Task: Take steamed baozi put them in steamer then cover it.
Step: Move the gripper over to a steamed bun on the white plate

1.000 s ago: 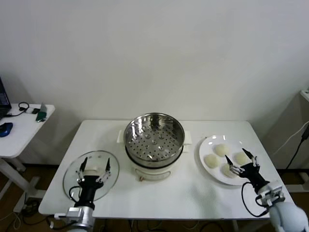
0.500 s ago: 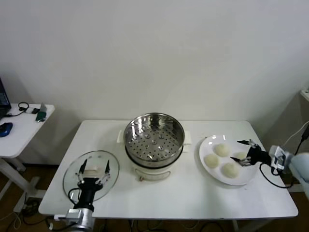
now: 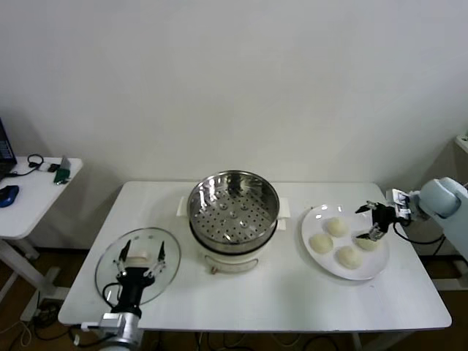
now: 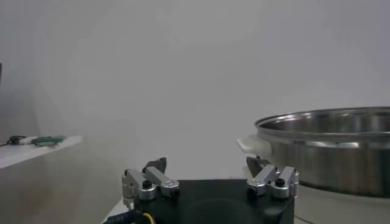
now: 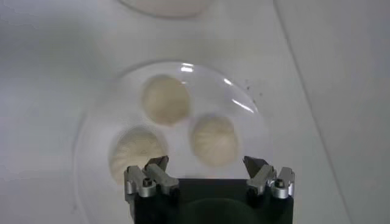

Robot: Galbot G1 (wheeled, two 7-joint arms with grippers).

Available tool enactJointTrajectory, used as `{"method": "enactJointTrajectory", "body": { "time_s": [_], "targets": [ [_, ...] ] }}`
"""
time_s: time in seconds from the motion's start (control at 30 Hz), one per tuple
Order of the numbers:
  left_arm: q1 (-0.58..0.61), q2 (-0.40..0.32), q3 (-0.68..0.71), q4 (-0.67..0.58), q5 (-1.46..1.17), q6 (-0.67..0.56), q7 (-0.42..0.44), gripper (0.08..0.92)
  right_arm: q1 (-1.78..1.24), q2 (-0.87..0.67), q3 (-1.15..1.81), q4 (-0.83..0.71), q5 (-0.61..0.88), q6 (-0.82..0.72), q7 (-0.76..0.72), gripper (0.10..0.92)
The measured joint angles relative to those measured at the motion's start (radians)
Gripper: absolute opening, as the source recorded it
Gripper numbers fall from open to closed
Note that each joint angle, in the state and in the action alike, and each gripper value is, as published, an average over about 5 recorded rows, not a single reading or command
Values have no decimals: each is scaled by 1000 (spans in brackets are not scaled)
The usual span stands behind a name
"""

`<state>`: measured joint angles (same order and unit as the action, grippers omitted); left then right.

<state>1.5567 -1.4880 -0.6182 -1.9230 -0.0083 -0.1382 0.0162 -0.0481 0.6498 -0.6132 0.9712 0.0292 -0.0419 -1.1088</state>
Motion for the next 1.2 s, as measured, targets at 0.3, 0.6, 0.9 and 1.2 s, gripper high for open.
{"method": "enactJointTrajectory", "body": {
  "time_s": [0.3,0.6,0.9,1.2],
  "targets": [
    [-4,8,-8,3,16,-2,9,823,130,171,-179,-232,-46,48,-23,823],
    [-5,13,-11,10,22,-4,10,823,166,310,-238,-397,-100,80,-30,823],
    [-10,18,-8,14,25,-3,10,823,164,383,-256,-477,-145,100,-31,823],
    [-6,19,-15,18,27,-4,8,823,147,425,-257,-520,-176,116,-31,823]
  ]
}}
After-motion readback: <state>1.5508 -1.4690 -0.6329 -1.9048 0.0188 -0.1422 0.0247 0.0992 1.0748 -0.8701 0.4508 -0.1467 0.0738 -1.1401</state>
